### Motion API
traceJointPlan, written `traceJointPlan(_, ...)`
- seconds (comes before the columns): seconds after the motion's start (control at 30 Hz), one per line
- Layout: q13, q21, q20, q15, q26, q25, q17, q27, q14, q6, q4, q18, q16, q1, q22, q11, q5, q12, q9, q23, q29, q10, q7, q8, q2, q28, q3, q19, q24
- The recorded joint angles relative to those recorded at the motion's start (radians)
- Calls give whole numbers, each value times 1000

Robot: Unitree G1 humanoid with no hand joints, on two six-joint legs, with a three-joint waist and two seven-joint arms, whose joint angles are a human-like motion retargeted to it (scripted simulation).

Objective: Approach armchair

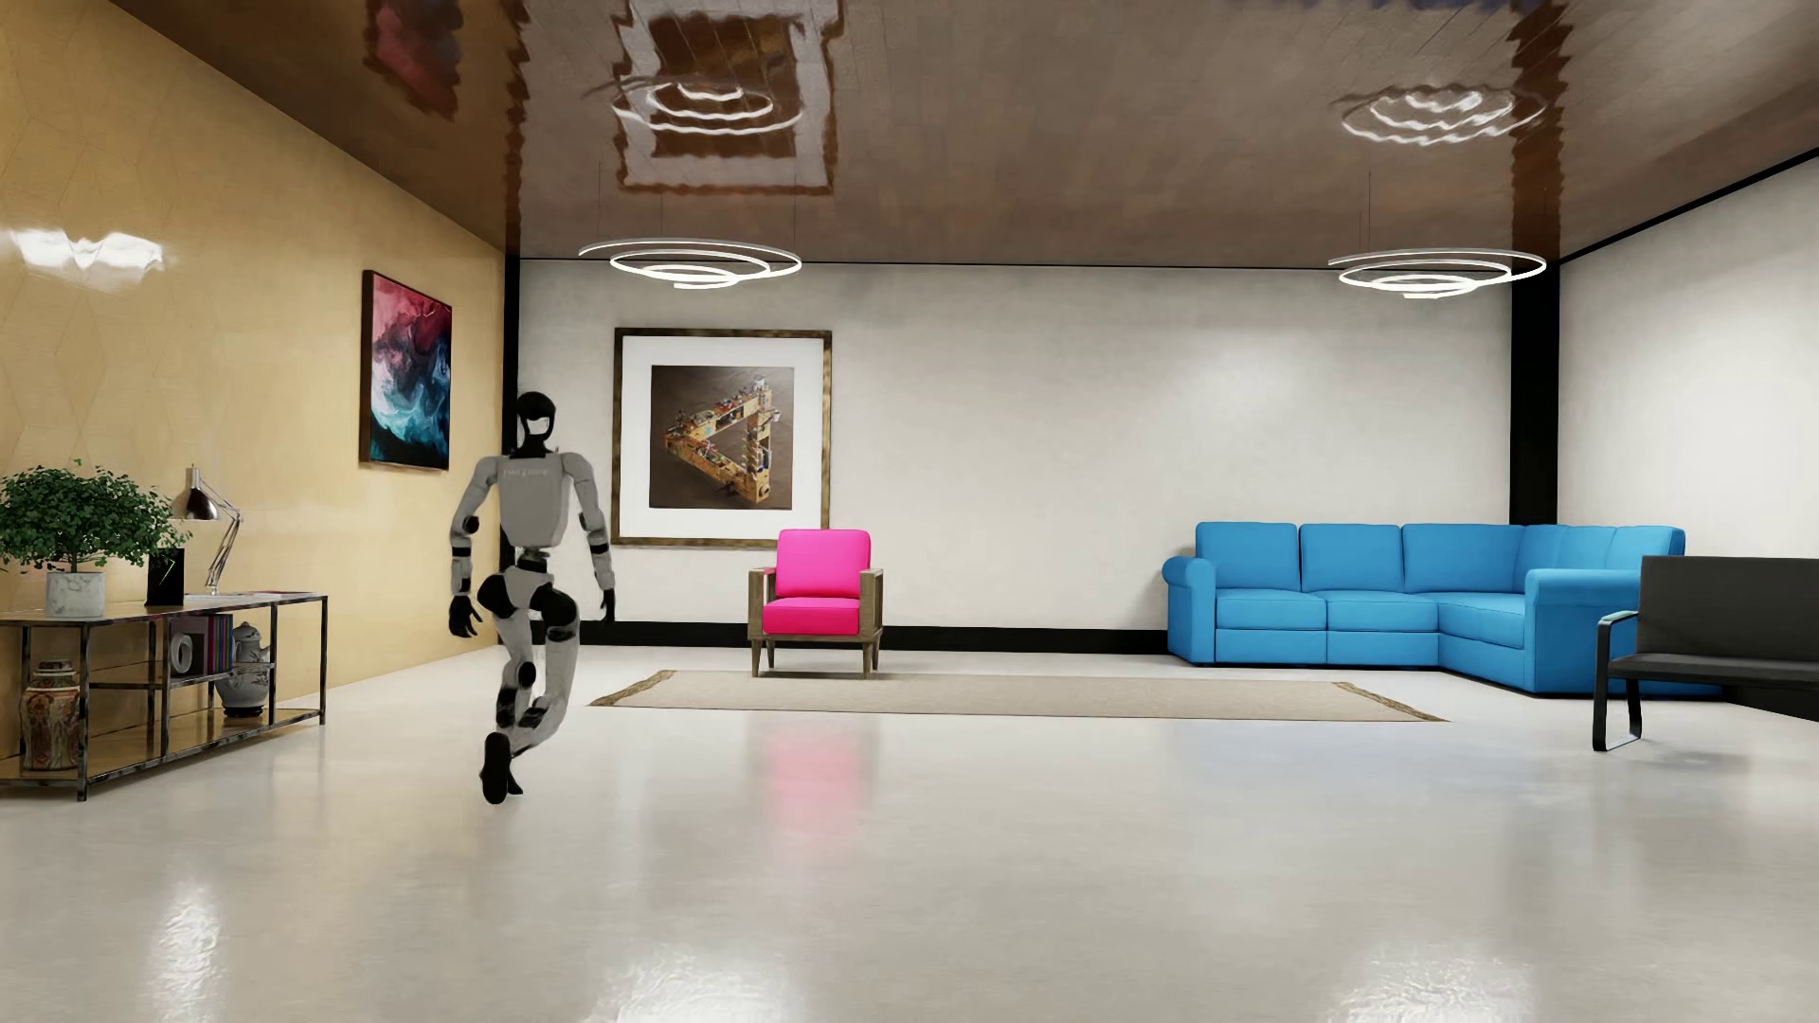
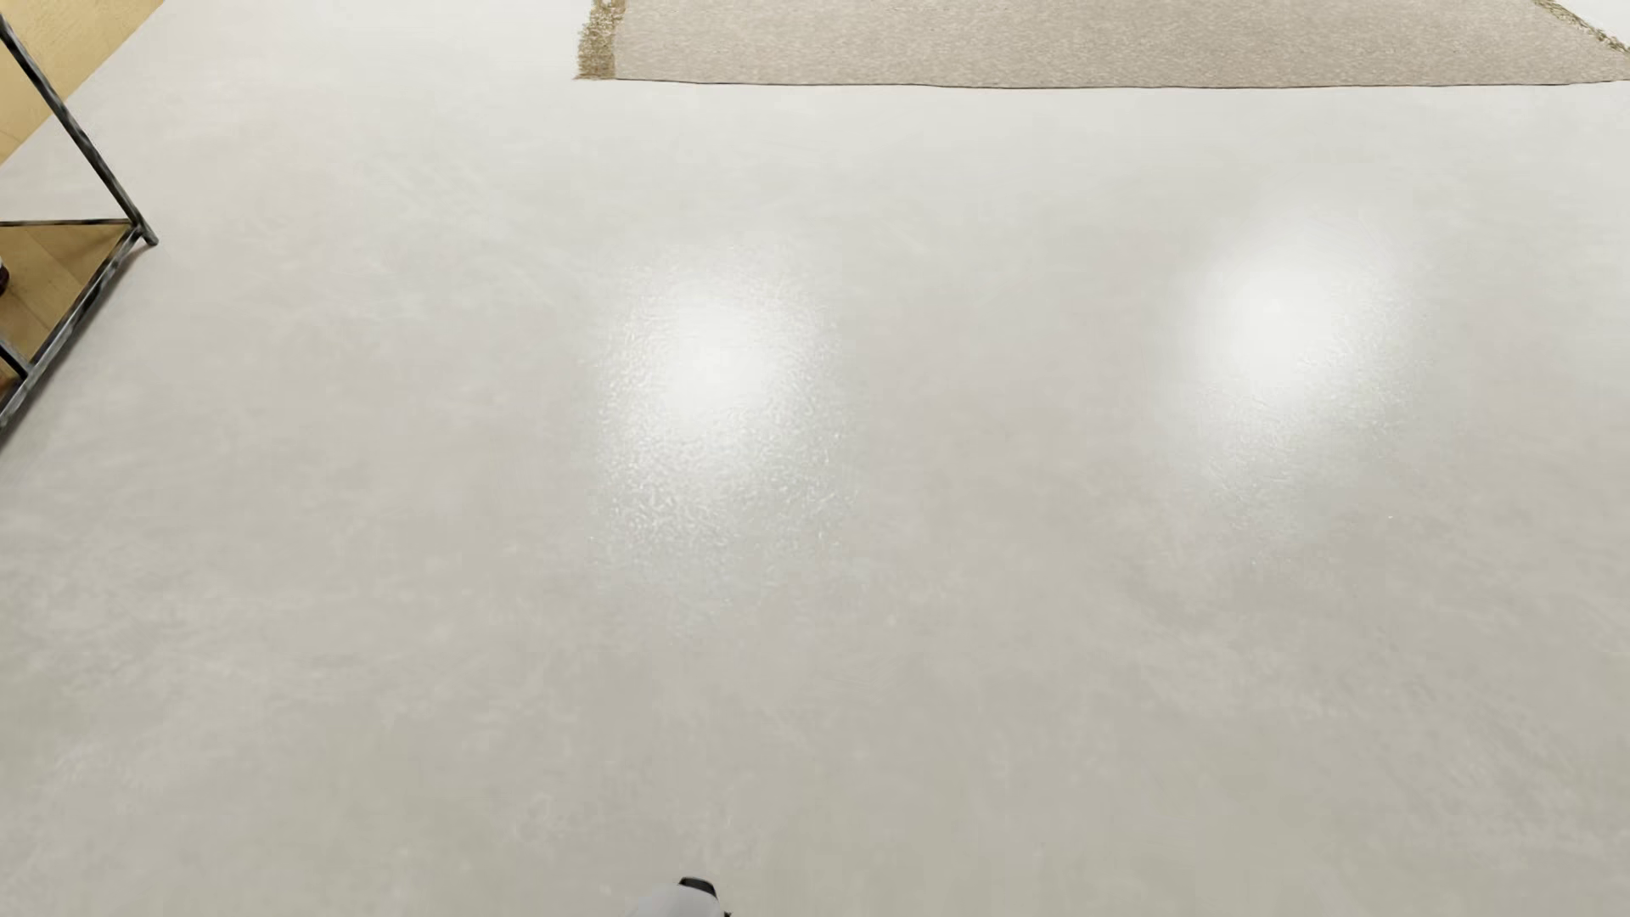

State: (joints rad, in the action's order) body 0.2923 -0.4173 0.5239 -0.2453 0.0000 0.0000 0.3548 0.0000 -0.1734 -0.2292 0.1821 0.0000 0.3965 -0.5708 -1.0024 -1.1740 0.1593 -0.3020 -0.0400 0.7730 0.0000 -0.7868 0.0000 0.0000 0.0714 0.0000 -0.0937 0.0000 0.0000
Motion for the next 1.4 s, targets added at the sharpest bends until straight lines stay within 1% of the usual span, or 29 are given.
traceJointPlan(0.03,1,-30,-13,254,0,0,2,0,49,11,21,0,7,158,5,-143,-12,41,-34,52,0,66,0,0,-96,0,39,0,0)
traceJointPlan(0.07,21,-41,-9,435,0,0,10,0,118,39,21,0,15,283,20,-206,-39,80,-34,81,0,127,0,0,-223,0,94,0,0)
traceJointPlan(0.13,71,-52,-16,552,0,0,38,0,277,87,-13,0,56,575,145,-35,-67,119,-66,123,0,277,0,0,-362,0,224,0,0)
traceJointPlan(0.23,111,-8,-105,471,0,0,66,0,496,120,-61,0,77,823,246,501,-38,247,-52,174,0,393,0,0,-531,0,361,0,0)
traceJointPlan(0.3,133,19,-136,491,0,0,75,0,537,120,-84,0,92,920,300,700,4,317,-30,206,0,381,0,0,-601,0,421,0,0)
traceJointPlan(0.37,155,23,-175,473,0,0,76,0,427,145,-160,0,76,1002,345,532,7,309,-40,245,0,285,0,0,-637,0,479,0,0)
traceJointPlan(0.4,162,20,-187,407,0,0,72,0,273,170,-183,0,51,972,344,418,-9,281,-15,276,0,157,0,0,-666,0,483,0,0)
traceJointPlan(0.47,143,9,-169,426,0,0,59,0,-73,215,-217,0,10,838,305,290,-118,205,-48,313,0,-274,0,0,-565,0,412,0,0)
traceJointPlan(0.53,118,22,-57,483,0,0,33,0,74,209,-178,0,-22,608,206,354,-170,178,-75,244,0,-619,0,0,-376,0,317,0,0)
traceJointPlan(0.57,109,45,-101,485,0,0,14,0,107,175,-122,0,-51,485,165,425,-155,125,-68,178,0,-627,0,0,-274,0,254,0,0)
traceJointPlan(0.67,66,81,-1,493,0,0,9,0,-83,129,-70,0,-49,255,61,619,-124,-8,-69,-65,0,-97,0,0,23,0,62,0,0)
traceJointPlan(0.7,26,86,9,512,0,0,17,0,-33,134,-89,0,-48,201,32,643,-117,-41,-62,-140,0,117,0,0,81,0,18,0,0)
traceJointPlan(0.73,-24,82,128,545,0,0,33,0,223,142,-103,0,-30,172,-4,661,-116,-52,-56,-190,0,285,0,0,135,0,-18,0,0)
traceJointPlan(0.77,-57,101,162,582,0,0,41,0,491,148,-127,0,-21,139,-14,654,-103,-85,-50,-241,0,319,0,0,186,0,-59,0,0)
traceJointPlan(0.8,-86,127,189,605,0,0,44,0,566,153,-162,0,-13,102,-23,648,-96,-112,-52,-268,0,307,0,0,230,0,-100,0,0)
traceJointPlan(0.83,-91,160,214,578,0,0,36,0,468,142,-160,0,-11,75,-49,636,-73,-132,-65,-283,0,309,0,0,293,0,-126,0,0)
traceJointPlan(0.87,-81,184,215,486,0,0,27,0,238,129,-142,0,-9,41,-60,582,-43,-148,-56,-278,0,262,0,0,308,0,-145,0,0)
traceJointPlan(0.9,-59,198,196,337,0,0,15,0,0,106,-104,0,-20,15,-87,487,-13,-163,-22,-257,0,215,0,0,279,0,-138,0,0)
traceJointPlan(0.93,-36,187,210,158,0,0,-1,0,-87,69,-42,0,-23,30,-102,328,26,-168,-18,-211,0,136,0,0,242,0,-102,0,0)
traceJointPlan(0.97,-21,153,220,61,0,0,-15,0,-67,48,6,0,-16,87,-99,147,34,-153,-38,-142,0,77,0,0,184,0,-58,0,0)
traceJointPlan(1.03,-15,58,235,295,0,0,-23,0,42,52,63,0,-11,285,-46,-183,28,-68,-71,-5,0,122,0,0,-27,0,17,0,0)
traceJointPlan(1.1,43,4,152,458,0,0,-11,0,189,103,42,0,-12,510,79,-211,-22,5,-73,77,0,223,0,0,-210,0,143,0,0)
traceJointPlan(1.17,114,-26,55,470,0,0,7,0,327,143,-9,0,4,692,244,52,-44,79,-69,121,0,312,0,0,-340,0,260,0,0)
traceJointPlan(1.23,169,-32,-49,455,0,0,18,0,436,156,-46,0,9,824,363,457,-26,165,-51,164,0,361,0,0,-394,0,345,0,0)
traceJointPlan(1.27,186,-34,-100,388,0,0,19,0,472,150,-50,0,19,859,428,637,-19,201,-34,182,0,364,0,0,-414,0,366,0,0)
traceJointPlan(1.3,196,-27,-146,199,0,0,15,0,496,153,-72,0,28,883,477,995,-9,231,-11,201,0,360,0,0,-451,0,385,0,0)
traceJointPlan(1.33,206,-24,-177,184,0,0,12,0,490,156,-96,0,34,912,507,1037,-10,250,-1,220,0,340,0,0,-488,0,402,0,0)
traceJointPlan(1.37,209,-27,-200,414,0,0,9,0,452,161,-130,0,40,958,534,669,-26,245,-9,244,0,303,0,0,-518,0,418,0,0)
traceJointPlan(1.4,206,-28,-220,471,0,0,8,0,369,173,-156,0,32,966,527,570,-51,223,3,268,0,230,0,0,-552,0,424,0,0)
